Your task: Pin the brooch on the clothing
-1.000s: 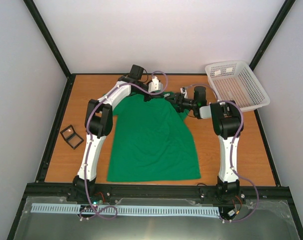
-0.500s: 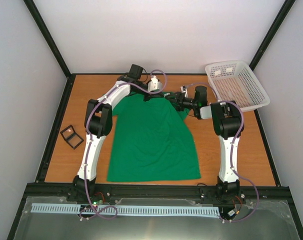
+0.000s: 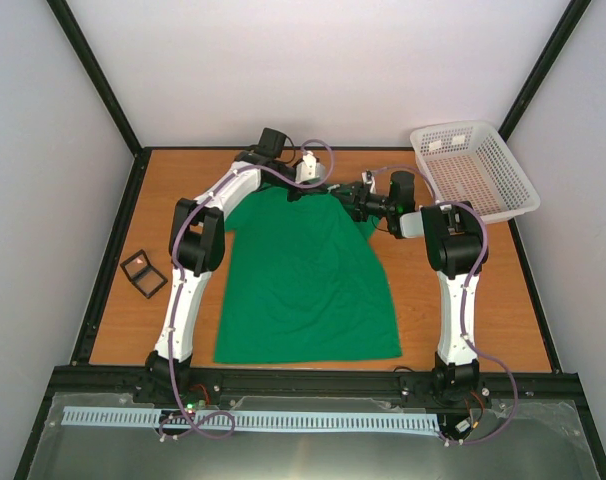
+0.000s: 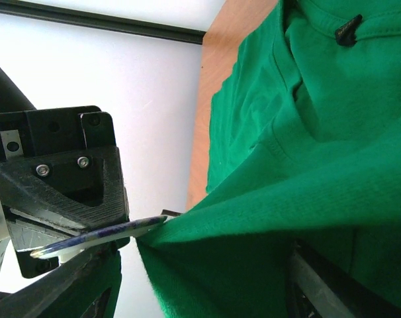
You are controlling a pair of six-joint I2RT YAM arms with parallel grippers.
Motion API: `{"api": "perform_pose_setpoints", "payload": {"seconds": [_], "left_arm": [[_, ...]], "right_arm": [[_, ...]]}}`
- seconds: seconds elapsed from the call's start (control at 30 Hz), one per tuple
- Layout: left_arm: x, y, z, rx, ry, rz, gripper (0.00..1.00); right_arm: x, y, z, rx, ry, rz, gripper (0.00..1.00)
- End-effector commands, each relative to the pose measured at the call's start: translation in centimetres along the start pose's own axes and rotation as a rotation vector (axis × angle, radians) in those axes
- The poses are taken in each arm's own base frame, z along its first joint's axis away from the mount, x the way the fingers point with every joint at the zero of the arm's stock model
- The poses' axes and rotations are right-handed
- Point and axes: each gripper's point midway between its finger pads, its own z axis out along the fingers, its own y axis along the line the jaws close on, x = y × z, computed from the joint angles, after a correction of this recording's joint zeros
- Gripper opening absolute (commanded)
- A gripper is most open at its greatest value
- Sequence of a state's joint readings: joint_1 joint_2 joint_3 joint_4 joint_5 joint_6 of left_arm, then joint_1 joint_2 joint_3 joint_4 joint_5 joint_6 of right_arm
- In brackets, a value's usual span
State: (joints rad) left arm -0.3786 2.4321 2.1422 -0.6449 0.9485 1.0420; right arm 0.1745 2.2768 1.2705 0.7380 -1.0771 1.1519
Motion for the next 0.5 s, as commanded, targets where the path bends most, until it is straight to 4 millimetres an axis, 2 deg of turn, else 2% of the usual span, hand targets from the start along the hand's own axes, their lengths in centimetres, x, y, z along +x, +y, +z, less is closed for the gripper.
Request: {"api": "perform_pose_setpoints", "payload": {"seconds": [0.0,0.23,0.47], "left_arm": [[-1.4,-5.1,2.5,0.174,-0.047,-0.083,0.01],[-1.9,-5.2,2.5,0.172,-0.047,-0.067,0.01],[-2.1,-5.1,2.2,0.151,-0.055,-0.06,0.01]], "right_arm": [[-5.4,2.0,-1.3,0.007,-0.185,-0.058,0.66],[-5.4,1.1,-1.5,0.035,-0.183,-0.03,0.65],[-6.2,1.7,-2.7,-0.028,-0.287,-0.012,0.65]]}}
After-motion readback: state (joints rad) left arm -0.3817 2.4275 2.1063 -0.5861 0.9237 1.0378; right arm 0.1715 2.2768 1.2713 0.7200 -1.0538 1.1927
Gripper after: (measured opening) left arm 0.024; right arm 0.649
